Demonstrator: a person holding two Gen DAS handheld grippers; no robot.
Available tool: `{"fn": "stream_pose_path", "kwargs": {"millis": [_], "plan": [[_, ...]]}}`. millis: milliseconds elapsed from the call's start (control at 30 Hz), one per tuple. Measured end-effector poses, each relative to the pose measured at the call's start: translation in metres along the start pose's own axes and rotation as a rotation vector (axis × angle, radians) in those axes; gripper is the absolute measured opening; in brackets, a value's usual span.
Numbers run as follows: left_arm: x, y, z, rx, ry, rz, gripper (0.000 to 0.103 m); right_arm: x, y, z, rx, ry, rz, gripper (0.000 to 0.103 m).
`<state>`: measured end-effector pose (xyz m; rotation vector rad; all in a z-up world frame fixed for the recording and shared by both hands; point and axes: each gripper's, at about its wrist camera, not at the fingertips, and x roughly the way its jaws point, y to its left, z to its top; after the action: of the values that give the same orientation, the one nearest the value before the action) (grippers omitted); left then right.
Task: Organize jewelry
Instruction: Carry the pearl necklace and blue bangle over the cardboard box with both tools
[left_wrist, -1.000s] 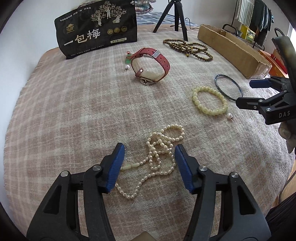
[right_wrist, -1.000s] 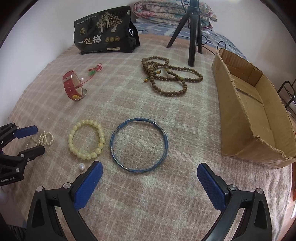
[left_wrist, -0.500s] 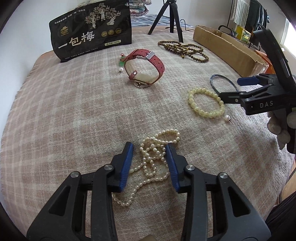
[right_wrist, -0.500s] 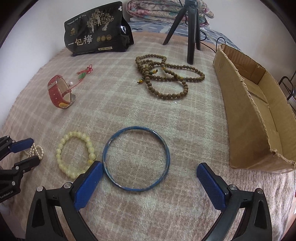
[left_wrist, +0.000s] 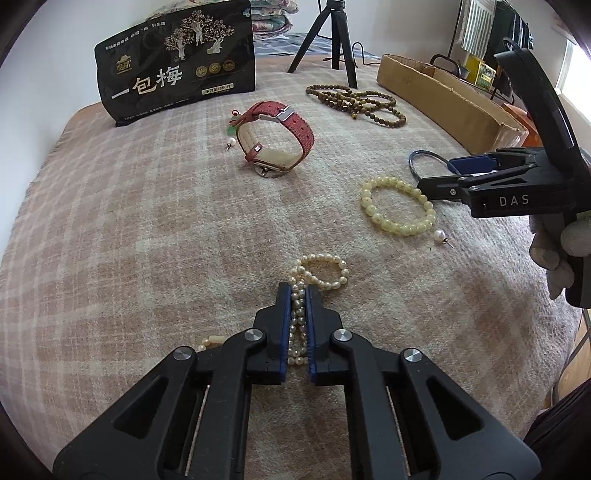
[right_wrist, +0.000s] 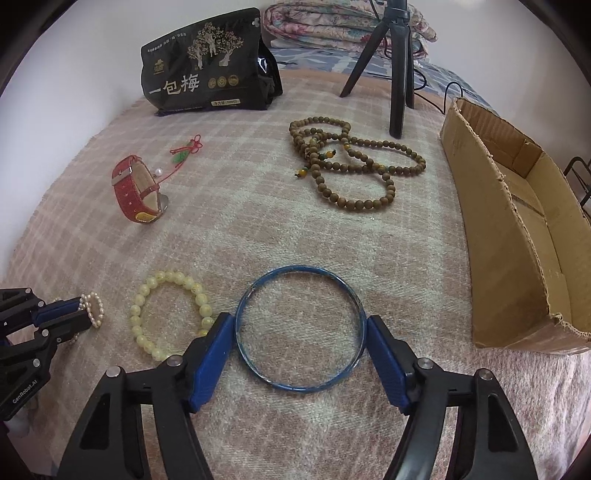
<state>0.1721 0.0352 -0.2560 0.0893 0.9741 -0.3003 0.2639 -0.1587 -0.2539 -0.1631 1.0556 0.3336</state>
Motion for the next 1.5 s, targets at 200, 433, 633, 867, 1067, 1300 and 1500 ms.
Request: {"fn": "stream_pose_path", "kwargs": {"millis": [200,433,633,867,1067,1300,1500], "plan": [[-0.009,0.004,0.001,-0.044,-0.012,-0.012,0.005,-0.009,-0.003,-0.001,0.032,-0.018,0.033,0.074],[-0.028,0.005,0.005,-0.059,-0.048,0.000,0.004,-0.025,0.000,-0.005,0.011,-0.041,0.025,0.074],[-0.049,0.002,0.010,-0.045,-0.091,0.019,0.004,-0.048,-0.001,-0.009,0.007,-0.066,0.019,0.074],[-0.075,0.001,0.021,-0.044,-0.136,0.034,0.004,-0.086,-0.009,-0.015,0.009,-0.113,0.006,0.074],[-0.095,-0.006,0.037,-0.043,-0.180,0.017,0.004,-0.119,-0.024,-0.022,0.021,-0.153,-0.014,0.074],[-0.109,-0.031,0.070,-0.001,-0.233,-0.021,0.004,-0.148,-0.055,-0.027,0.063,-0.187,-0.041,0.074],[-0.108,-0.060,0.106,0.027,-0.272,-0.077,0.004,-0.166,-0.086,-0.025,0.095,-0.208,-0.075,0.074]]}}
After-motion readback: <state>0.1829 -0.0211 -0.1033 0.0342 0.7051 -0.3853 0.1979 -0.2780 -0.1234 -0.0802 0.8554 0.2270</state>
